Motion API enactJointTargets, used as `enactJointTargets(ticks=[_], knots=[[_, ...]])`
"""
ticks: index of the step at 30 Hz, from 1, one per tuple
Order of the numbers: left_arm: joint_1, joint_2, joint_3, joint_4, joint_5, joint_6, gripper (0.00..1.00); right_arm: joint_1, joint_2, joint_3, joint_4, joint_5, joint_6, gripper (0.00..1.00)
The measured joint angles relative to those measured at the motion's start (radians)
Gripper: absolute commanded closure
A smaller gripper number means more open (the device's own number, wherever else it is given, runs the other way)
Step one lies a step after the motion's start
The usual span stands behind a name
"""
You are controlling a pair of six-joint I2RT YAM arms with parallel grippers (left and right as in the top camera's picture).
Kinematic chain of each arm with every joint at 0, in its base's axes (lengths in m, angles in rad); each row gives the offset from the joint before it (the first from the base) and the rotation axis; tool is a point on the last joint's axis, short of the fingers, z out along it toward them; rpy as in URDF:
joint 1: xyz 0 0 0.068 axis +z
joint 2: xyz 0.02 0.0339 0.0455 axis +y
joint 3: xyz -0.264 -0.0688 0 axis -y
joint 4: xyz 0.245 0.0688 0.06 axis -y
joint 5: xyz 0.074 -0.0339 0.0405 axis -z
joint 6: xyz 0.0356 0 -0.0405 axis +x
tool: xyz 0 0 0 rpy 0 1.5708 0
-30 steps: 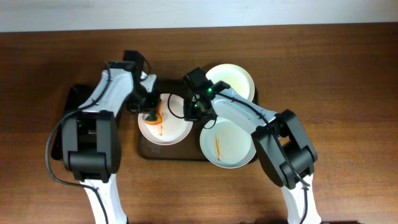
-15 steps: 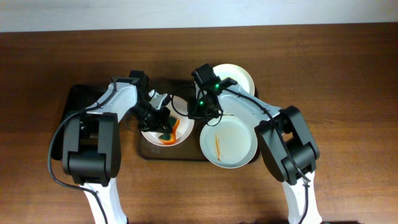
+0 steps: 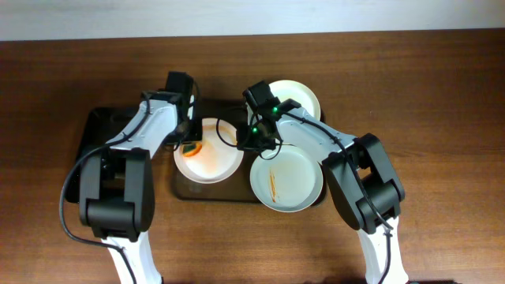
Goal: Clean dirty plates on tray and stack at the side
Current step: 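Scrub the left plate with the sponge while the right gripper holds it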
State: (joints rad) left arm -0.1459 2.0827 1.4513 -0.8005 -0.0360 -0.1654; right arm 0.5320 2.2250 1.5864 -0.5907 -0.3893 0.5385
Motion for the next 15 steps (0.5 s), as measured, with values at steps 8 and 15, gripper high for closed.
enactJointTargets(ticks=[8,15], knots=[[0.034,0.014,-0.026,-0.165,0.442,0.233,1.0,0.002,0.0,0.0,-0.006,-0.01,-0.029,0.96],[0.031,0.007,-0.017,0.023,0.299,-0.014,1.0,0.001,0.0,-0.001,-0.002,-0.001,-0.01,0.96]])
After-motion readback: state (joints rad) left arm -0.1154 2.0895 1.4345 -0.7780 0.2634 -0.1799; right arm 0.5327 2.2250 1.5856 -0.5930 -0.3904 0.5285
